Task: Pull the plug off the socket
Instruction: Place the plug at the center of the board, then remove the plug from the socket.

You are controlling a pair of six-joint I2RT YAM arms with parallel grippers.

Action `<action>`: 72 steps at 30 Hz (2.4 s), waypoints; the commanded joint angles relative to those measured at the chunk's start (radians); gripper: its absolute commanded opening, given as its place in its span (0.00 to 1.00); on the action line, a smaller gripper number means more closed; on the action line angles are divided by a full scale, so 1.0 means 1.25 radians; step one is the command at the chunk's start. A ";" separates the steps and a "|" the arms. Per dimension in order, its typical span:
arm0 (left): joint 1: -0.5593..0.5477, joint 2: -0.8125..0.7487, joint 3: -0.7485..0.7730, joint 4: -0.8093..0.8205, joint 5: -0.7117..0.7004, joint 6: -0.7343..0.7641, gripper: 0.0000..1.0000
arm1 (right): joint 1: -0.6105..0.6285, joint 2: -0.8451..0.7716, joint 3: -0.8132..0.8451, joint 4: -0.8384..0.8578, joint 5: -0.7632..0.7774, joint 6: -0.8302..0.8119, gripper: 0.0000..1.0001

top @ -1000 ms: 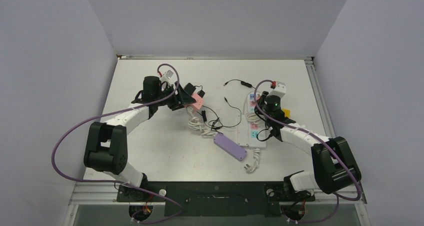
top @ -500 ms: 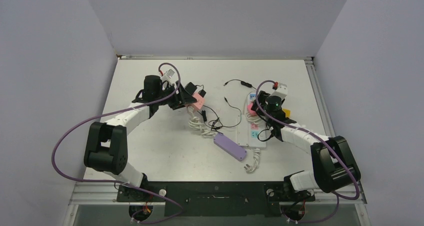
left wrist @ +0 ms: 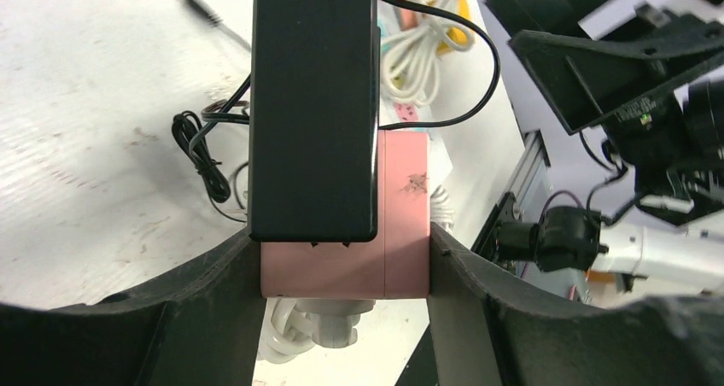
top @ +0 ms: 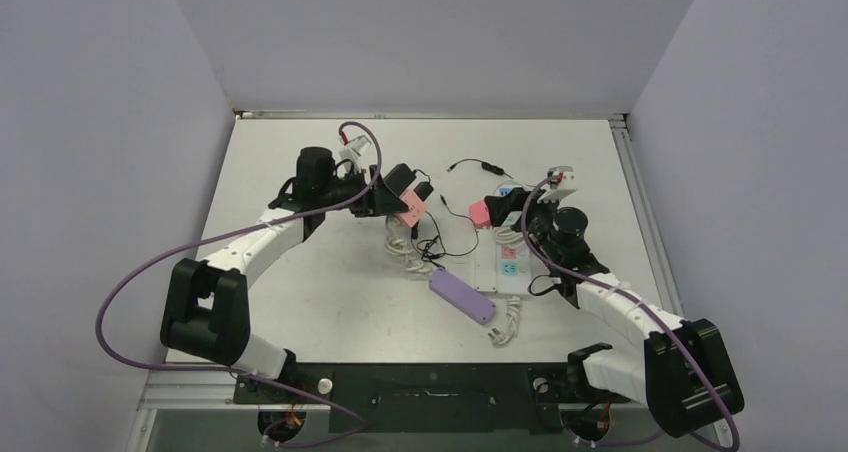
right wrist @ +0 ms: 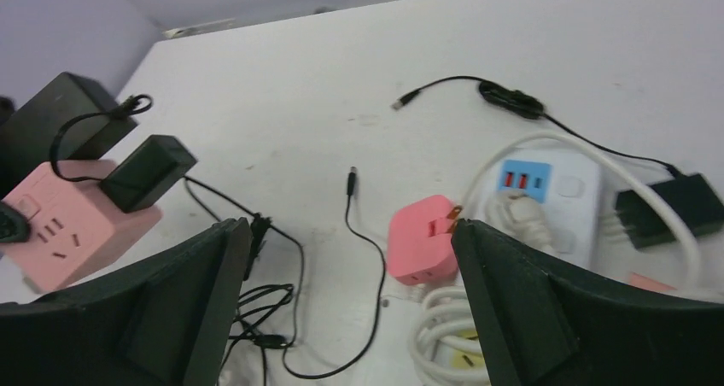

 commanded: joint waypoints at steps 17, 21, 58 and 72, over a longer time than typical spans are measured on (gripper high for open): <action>-0.158 -0.230 -0.023 -0.149 0.033 0.302 0.00 | 0.052 0.093 0.138 0.228 -0.619 0.142 0.90; -0.173 -0.219 -0.029 -0.120 0.104 0.292 0.00 | 0.071 0.132 0.175 0.214 -0.683 0.139 0.90; -0.201 -0.218 0.016 -0.231 0.146 0.367 0.47 | 0.186 0.199 0.297 -0.163 -0.768 -0.082 0.05; -0.053 -0.290 -0.099 0.031 -0.072 0.103 0.96 | 0.325 0.212 0.152 0.054 -0.158 -0.163 0.05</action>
